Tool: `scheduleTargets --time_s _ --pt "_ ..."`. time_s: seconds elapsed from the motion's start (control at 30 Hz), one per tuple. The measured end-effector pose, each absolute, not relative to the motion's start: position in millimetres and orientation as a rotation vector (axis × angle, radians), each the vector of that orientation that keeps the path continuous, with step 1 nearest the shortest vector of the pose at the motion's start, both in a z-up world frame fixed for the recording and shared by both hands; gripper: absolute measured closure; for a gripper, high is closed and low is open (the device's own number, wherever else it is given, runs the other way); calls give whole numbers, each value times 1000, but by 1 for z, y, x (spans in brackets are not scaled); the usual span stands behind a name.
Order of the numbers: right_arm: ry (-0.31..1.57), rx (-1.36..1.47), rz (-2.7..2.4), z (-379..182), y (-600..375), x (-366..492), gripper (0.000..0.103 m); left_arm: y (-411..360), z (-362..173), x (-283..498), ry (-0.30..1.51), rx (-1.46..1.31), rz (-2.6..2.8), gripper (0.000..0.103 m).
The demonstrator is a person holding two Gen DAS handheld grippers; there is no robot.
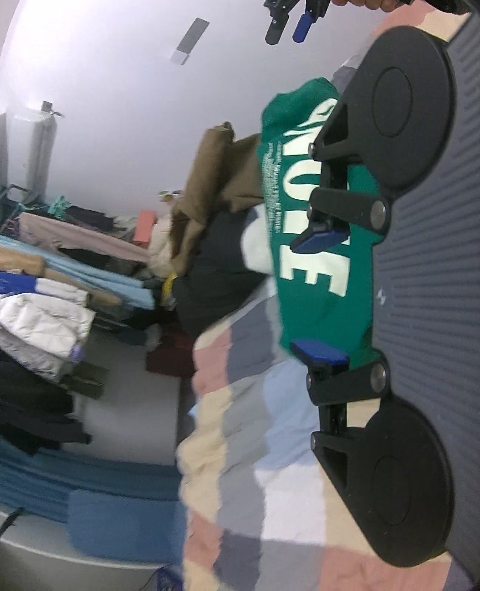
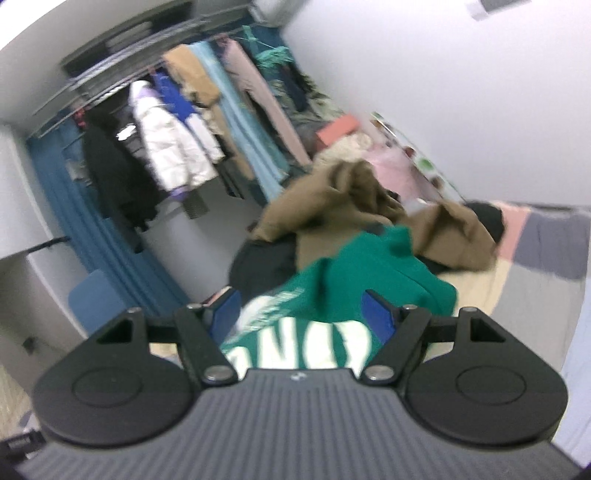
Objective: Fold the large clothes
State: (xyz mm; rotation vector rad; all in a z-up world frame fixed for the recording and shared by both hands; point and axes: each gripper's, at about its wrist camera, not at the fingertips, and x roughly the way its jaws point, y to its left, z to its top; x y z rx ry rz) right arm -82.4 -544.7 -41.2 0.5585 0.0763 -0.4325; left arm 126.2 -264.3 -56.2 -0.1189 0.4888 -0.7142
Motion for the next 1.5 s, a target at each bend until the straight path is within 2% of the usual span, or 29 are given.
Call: scheduleTargets --time_s 0.27,0.5,0.83,1.17,1.33,1.5 --pt "89 453 -379 -2 -494 -88 28 -221 -1 88 418 -42 -669 46" --pt "94 378 -354 21 -452 -46 28 -203 27 89 372 18 -643 43" --pt "161 334 -406 11 -409 30 28 -226 -29 145 366 74 -738 42" --pt "164 346 -594 -4 -389 22 29 -255 -39 234 424 58 -918 42" --pt "186 384 -633 -10 -385 -6 29 -264 -37 215 406 77 -940 42" --pt "213 329 -561 -23 -368 -41 29 -259 -47 156 382 63 -902 42"
